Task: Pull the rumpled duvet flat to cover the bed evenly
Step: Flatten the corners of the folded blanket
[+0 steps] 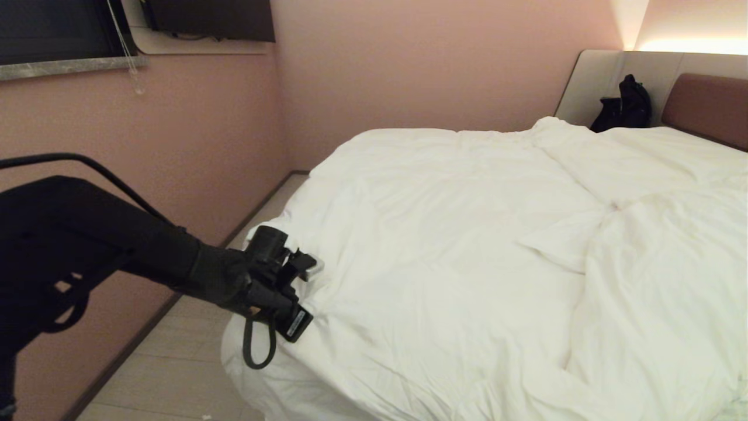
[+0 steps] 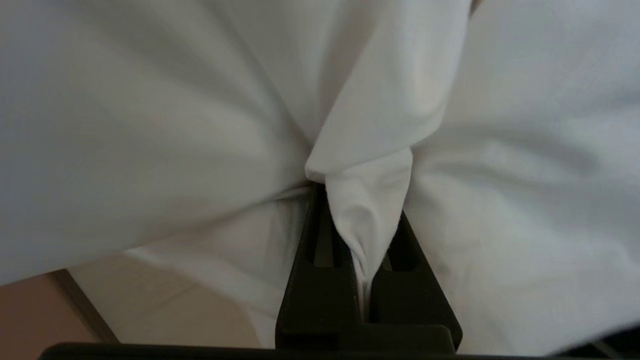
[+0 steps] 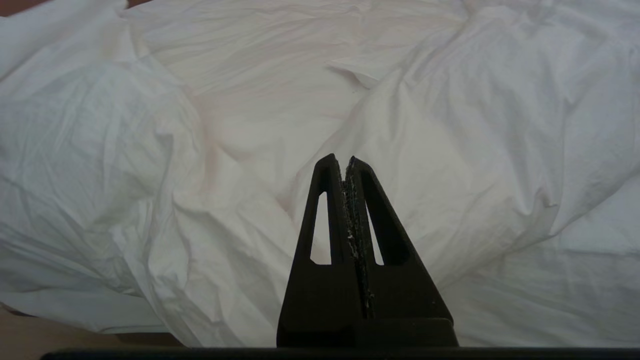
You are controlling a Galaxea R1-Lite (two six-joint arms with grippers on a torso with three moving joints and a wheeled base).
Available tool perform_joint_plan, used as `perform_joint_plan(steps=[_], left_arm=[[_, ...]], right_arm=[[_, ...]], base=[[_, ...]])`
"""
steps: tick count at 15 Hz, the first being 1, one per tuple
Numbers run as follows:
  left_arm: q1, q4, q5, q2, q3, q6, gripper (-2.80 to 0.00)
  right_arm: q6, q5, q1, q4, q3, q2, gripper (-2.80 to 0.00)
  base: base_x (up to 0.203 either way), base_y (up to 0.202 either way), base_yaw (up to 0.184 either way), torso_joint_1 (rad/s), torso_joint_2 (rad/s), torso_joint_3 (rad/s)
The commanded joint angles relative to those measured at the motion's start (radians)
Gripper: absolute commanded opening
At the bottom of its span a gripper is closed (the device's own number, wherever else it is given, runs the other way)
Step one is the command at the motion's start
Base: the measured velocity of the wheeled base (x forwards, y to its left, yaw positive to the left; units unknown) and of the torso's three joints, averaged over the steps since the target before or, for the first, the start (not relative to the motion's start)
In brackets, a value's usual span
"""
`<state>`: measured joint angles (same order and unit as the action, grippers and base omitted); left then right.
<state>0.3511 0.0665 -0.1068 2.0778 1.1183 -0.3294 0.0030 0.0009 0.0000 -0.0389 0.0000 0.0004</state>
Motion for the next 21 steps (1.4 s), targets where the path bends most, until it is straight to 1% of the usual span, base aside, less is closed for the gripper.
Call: perform_joint_plan(steps=[1, 5, 9, 10, 12, 14, 15, 19, 21], left_arm=[[-0.001, 0.005, -0.001, -0.103, -0.093, -0.002, -2.8], [-0.001, 0.004, 0.007, -0.098, -0.148, -0.002, -2.8], [-0.005, 0.002, 0.016, -0.049, -0.161, -0.002, -2.8], [-0.008, -0.013, 0.023, -0.029, -0.161, -0.001, -2.8], [-0.014, -0.078, 0.027, 0.001, -0.17, -0.001, -2.8], [-0.017, -0.167, 0.029, 0.034, -0.192, -0.002, -2.8], [-0.018, -0.178, 0.034, 0.046, -0.19, 0.005, 0.0], [-0.021, -0.191, 0.035, 0.009, -0.21, 0.009, 0.0], [-0.02, -0.227, 0.035, -0.056, -0.251, 0.008, 0.0]], right_arm=[[0.002, 0.001, 0.0, -0.001, 0.0, 0.0, -2.8], [0.002, 0.001, 0.0, -0.001, 0.0, 0.0, -2.8], [0.002, 0.001, 0.0, -0.001, 0.0, 0.0, -2.8], [0.002, 0.001, 0.0, -0.001, 0.0, 0.0, -2.8], [0.0, 0.001, 0.0, -0.001, 0.0, 0.0, -2.8], [0.0, 0.001, 0.0, -0.001, 0.0, 0.0, -2.8], [0.0, 0.001, 0.0, -0.001, 0.0, 0.0, -2.8], [0.0, 0.001, 0.0, 0.001, 0.0, 0.0, -2.8], [0.0, 0.001, 0.0, 0.001, 0.0, 0.0, -2.8]], base=[[0.0, 0.0, 0.0, 0.0, 0.0, 0.0], [0.0, 0.0, 0.0, 0.0, 0.0, 0.0], [0.0, 0.0, 0.0, 0.0, 0.0, 0.0], [0.0, 0.0, 0.0, 0.0, 0.0, 0.0], [0.0, 0.0, 0.0, 0.0, 0.0, 0.0], [0.0, 0.0, 0.0, 0.0, 0.0, 0.0], [0.0, 0.0, 0.0, 0.0, 0.0, 0.0], [0.0, 0.0, 0.0, 0.0, 0.0, 0.0], [0.0, 0.0, 0.0, 0.0, 0.0, 0.0]])
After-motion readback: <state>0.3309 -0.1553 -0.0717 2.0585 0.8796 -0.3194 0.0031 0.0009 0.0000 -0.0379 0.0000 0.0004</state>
